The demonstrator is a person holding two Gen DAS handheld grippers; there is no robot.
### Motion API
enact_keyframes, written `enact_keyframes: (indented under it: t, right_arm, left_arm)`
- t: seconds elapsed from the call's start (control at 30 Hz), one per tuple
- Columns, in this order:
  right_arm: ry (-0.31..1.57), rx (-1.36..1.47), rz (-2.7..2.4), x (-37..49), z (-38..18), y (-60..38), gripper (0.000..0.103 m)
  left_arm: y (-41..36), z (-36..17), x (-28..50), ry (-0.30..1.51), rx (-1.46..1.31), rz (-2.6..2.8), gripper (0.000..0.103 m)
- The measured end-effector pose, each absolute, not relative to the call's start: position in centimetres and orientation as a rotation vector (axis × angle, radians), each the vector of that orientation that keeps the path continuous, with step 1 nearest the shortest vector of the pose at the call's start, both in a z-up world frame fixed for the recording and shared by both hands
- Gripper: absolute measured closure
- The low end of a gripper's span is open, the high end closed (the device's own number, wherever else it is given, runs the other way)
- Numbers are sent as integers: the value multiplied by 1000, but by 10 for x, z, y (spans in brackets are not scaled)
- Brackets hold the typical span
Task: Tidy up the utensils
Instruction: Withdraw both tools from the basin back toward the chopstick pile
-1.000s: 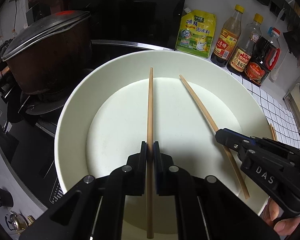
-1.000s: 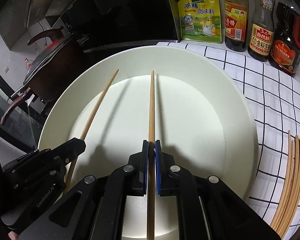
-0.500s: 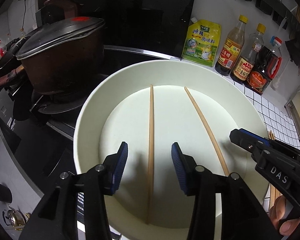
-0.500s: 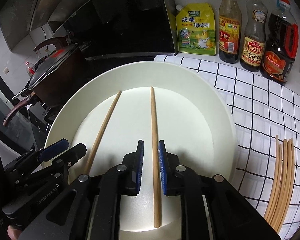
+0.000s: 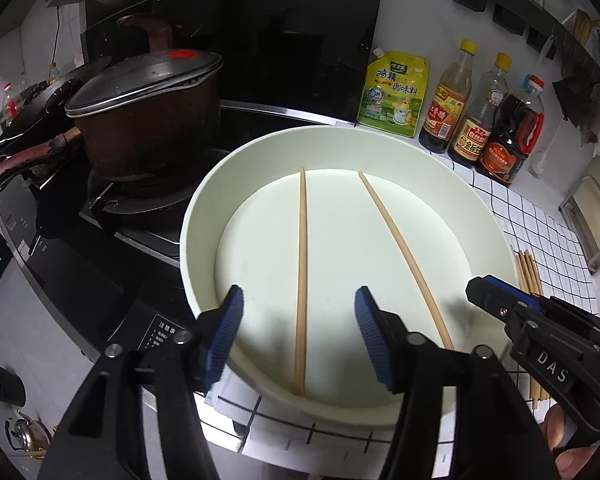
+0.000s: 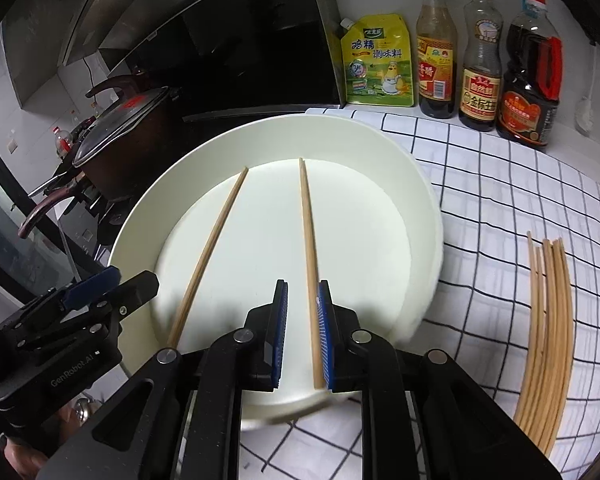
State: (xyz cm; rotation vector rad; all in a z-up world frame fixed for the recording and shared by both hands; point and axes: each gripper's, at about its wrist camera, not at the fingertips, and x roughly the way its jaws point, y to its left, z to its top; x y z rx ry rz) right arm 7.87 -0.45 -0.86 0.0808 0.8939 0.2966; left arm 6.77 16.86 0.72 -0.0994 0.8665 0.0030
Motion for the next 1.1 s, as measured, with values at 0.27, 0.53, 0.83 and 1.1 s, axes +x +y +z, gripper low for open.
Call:
enact_keyframes:
  t: [0.27, 0.53, 0.83, 1.1]
  right_arm:
    - [860, 83, 259, 49, 1, -21, 84]
    - [823, 69, 203, 25, 9, -47, 77]
    - [781, 81, 114, 3, 14, -95, 72]
    - [784, 118, 34, -10, 3, -148, 69]
  left_arm:
    - [159, 19, 45, 822, -90, 0, 23]
    - [138, 23, 29, 800, -70, -25, 9]
    - [102, 23, 20, 800, -48, -60, 6]
    - [62, 19, 14, 805, -23, -105, 6]
